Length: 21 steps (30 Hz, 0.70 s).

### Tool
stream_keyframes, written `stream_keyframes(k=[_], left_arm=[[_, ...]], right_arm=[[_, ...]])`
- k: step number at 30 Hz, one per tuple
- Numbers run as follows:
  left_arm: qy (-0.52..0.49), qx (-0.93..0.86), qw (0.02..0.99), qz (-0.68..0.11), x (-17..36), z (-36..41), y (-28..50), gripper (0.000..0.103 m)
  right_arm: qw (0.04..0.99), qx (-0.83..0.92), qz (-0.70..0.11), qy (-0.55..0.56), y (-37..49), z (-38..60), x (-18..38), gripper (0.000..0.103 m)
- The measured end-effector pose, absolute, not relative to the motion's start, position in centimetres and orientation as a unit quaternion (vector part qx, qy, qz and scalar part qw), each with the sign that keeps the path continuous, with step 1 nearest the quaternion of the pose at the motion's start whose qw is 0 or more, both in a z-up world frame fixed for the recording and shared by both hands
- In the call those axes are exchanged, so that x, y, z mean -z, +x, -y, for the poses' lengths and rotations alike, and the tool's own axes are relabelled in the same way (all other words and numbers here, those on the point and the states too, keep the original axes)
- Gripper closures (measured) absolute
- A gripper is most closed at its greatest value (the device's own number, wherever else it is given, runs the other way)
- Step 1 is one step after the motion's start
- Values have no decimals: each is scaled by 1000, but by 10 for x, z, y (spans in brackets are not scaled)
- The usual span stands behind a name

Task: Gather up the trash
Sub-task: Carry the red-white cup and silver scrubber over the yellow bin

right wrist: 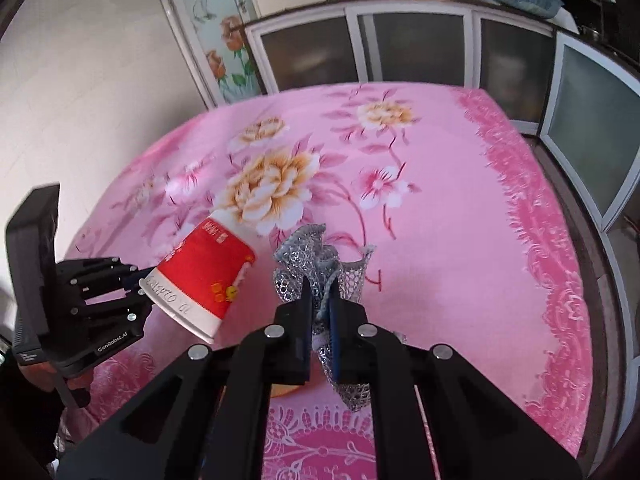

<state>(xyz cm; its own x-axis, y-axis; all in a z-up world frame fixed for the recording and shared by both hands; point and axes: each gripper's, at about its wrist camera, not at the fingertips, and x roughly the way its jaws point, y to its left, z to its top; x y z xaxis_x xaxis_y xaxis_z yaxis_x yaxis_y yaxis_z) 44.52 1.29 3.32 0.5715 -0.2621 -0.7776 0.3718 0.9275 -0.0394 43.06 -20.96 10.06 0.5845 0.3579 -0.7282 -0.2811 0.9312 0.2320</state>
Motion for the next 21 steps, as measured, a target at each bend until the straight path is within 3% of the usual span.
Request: stream_keyframes(k=[21], left_arm=[[30,226,898,-376,-91,-10,308,94]], right_arm=[[912,-131,-383,72,257,277,-138,97]])
